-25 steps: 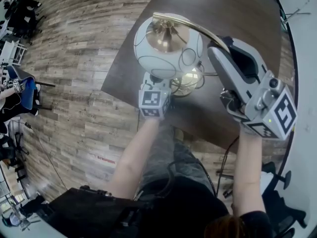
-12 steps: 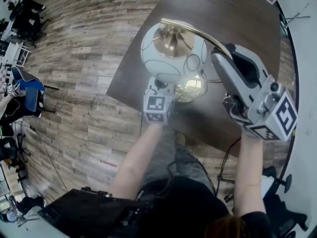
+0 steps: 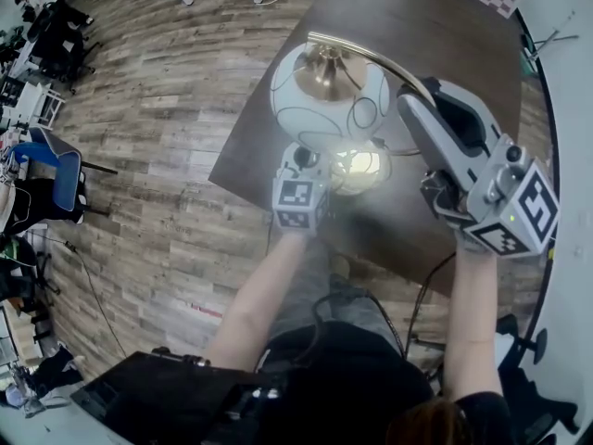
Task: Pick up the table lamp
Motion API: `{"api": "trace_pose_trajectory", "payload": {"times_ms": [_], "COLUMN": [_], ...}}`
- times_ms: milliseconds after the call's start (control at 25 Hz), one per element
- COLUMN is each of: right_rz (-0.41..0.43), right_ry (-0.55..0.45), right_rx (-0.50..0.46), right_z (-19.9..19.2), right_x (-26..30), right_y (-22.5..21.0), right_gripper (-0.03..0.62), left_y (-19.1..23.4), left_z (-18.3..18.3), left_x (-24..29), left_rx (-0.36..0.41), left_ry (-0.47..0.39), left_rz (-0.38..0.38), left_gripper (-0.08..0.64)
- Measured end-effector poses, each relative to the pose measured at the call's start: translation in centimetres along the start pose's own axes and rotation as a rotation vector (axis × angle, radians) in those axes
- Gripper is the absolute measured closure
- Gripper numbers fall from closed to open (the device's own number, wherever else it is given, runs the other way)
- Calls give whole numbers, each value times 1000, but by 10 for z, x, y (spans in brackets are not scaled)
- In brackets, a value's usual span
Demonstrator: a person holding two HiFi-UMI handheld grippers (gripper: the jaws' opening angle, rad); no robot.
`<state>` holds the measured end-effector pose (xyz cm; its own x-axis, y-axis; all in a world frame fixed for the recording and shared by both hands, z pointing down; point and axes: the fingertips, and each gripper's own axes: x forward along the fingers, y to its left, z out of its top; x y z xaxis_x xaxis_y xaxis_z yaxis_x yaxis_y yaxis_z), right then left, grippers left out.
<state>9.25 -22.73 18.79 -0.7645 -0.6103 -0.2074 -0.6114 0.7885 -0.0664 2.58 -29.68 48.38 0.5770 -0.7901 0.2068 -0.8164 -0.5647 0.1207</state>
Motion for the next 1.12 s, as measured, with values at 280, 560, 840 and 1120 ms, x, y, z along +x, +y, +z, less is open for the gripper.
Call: {"api": "trace_pose_trajectory", "payload": {"times_ms": [280,560,840,1120], "right_rz": [1,3,11,0], "right_ry": [5,10,12,11], "right_rx": [-18,-16,-13,-7], "right_z": [16,35,49,53], "right_x": [5,17,23,31], "right_y": [3,-5,-7,-16], "right_gripper": [549,549,549,549], "left_y": [-6,-1,0,4], "left_z": [15,37,51,56], "left_x": [0,4,1,6], "left_rx": [-8,-11,-15,-16], "left_ry": [-7,-2,14,30], "left_rz": [-9,-1,4,1], "left_gripper": [514,514,514,514]}}
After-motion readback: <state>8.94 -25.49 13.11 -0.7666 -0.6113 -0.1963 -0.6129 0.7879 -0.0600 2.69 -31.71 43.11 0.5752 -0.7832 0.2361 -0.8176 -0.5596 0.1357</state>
